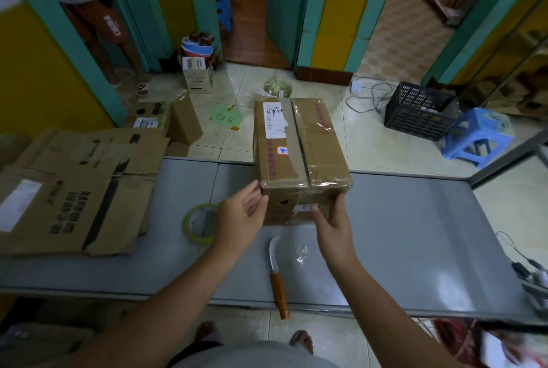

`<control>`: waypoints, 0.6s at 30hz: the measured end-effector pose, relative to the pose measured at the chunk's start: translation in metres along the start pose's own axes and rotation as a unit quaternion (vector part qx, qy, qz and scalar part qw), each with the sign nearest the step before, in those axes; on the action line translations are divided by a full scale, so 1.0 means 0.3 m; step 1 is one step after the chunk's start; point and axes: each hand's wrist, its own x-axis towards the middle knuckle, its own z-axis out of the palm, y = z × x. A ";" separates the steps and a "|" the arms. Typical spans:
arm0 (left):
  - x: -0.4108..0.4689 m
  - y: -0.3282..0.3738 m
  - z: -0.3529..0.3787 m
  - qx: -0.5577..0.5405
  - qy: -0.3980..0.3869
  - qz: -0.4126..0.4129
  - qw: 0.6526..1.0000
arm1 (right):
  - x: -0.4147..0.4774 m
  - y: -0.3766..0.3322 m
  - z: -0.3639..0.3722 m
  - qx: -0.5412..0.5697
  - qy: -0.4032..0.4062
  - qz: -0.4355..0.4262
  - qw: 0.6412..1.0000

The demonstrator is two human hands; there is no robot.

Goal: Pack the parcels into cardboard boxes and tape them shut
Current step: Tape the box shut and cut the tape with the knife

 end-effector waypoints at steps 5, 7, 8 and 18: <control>0.012 -0.005 -0.030 -0.012 0.036 -0.037 0.999 | 0.013 0.010 -0.042 0.087 0.045 0.034 0.995; 0.048 -0.019 -0.048 -0.024 0.042 -0.061 0.997 | 0.020 0.014 -0.081 0.119 0.091 0.059 0.987; 0.065 -0.021 -0.052 -0.033 0.033 -0.077 0.996 | 0.022 0.009 -0.096 0.153 0.097 0.074 0.981; 0.163 0.104 0.023 0.058 -0.055 -0.094 0.992 | 0.166 -0.070 -0.197 -0.041 0.135 0.101 0.985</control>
